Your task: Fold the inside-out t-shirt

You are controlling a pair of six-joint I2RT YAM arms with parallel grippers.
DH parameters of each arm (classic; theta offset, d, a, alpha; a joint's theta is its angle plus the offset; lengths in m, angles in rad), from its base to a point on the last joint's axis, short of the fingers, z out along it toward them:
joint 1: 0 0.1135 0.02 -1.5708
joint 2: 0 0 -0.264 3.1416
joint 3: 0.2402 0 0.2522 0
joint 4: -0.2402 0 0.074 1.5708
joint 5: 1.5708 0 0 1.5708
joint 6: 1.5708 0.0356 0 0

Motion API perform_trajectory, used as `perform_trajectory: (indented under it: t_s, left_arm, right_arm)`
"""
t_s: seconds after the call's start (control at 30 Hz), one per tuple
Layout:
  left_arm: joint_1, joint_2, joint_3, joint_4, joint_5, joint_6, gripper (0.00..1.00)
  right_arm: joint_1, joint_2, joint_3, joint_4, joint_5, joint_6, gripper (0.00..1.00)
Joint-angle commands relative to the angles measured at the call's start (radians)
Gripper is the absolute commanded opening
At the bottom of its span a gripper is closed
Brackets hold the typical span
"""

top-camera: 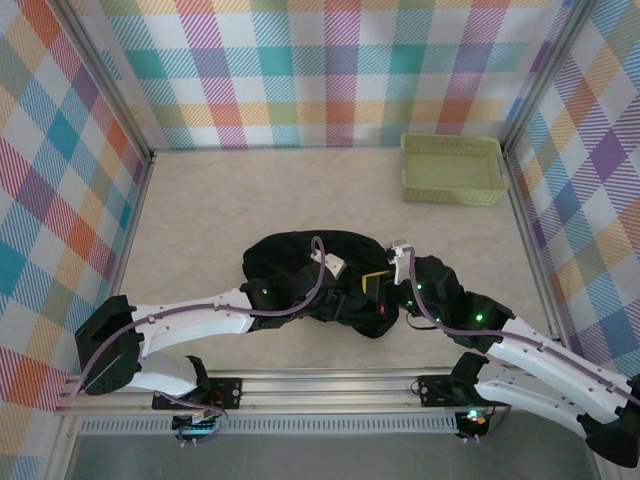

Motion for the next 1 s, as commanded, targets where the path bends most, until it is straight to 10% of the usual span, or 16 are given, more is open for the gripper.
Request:
perform_trajectory:
  t_s: [0.0, 0.47, 0.67, 0.97]
  left_arm:
    - [-0.008, 0.025, 0.031, 0.043, 0.038, 0.007, 0.63]
    - [-0.001, 0.010, 0.068, -0.007, -0.122, -0.036, 0.01]
    - [0.017, -0.050, 0.075, -0.016, -0.074, -0.004, 0.01]
    - [-0.004, -0.023, 0.056, 0.033, 0.118, 0.045, 0.30]
  right_arm:
    - [-0.005, -0.007, 0.023, 0.002, 0.002, -0.002, 0.00]
    - [-0.005, -0.003, 0.024, -0.054, 0.100, -0.027, 0.00]
    - [-0.005, 0.018, 0.049, -0.069, 0.114, -0.033, 0.00]
    - [-0.005, 0.020, 0.058, -0.044, 0.076, -0.045, 0.00]
